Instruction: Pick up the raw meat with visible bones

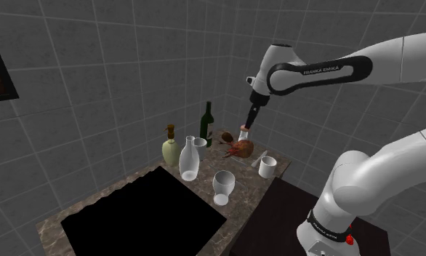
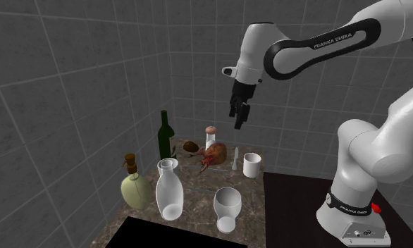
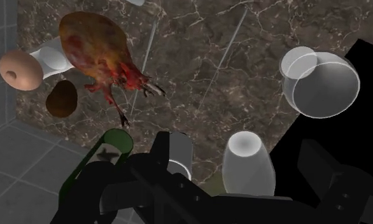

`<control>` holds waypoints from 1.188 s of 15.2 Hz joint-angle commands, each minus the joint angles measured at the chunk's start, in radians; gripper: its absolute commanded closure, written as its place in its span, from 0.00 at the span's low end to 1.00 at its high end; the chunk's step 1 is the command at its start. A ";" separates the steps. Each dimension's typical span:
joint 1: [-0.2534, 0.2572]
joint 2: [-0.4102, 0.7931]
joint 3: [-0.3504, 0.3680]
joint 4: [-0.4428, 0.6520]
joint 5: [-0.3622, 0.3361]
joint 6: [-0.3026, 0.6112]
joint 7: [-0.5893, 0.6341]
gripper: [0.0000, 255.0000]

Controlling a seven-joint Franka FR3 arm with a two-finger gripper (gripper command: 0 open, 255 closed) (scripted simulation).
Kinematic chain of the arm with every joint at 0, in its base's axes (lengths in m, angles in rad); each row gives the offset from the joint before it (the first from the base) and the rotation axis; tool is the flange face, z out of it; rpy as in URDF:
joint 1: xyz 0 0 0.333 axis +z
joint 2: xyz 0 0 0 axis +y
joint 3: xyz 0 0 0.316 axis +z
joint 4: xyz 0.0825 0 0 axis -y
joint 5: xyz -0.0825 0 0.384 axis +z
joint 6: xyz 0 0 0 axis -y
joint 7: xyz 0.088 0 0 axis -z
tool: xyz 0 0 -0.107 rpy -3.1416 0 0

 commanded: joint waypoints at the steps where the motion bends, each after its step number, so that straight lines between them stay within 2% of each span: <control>1: 0.004 0.062 -0.030 -0.004 -0.007 0.072 -0.048 0.00; 6: 0.018 0.229 -0.119 0.017 0.000 0.224 -0.191 0.00; 10: 0.039 0.382 -0.188 0.063 0.051 0.334 -0.328 0.00; 15: 0.054 0.595 -0.243 0.157 0.196 0.439 -0.544 0.00; 18: 0.032 0.726 -0.237 0.234 0.309 0.479 -0.685 0.00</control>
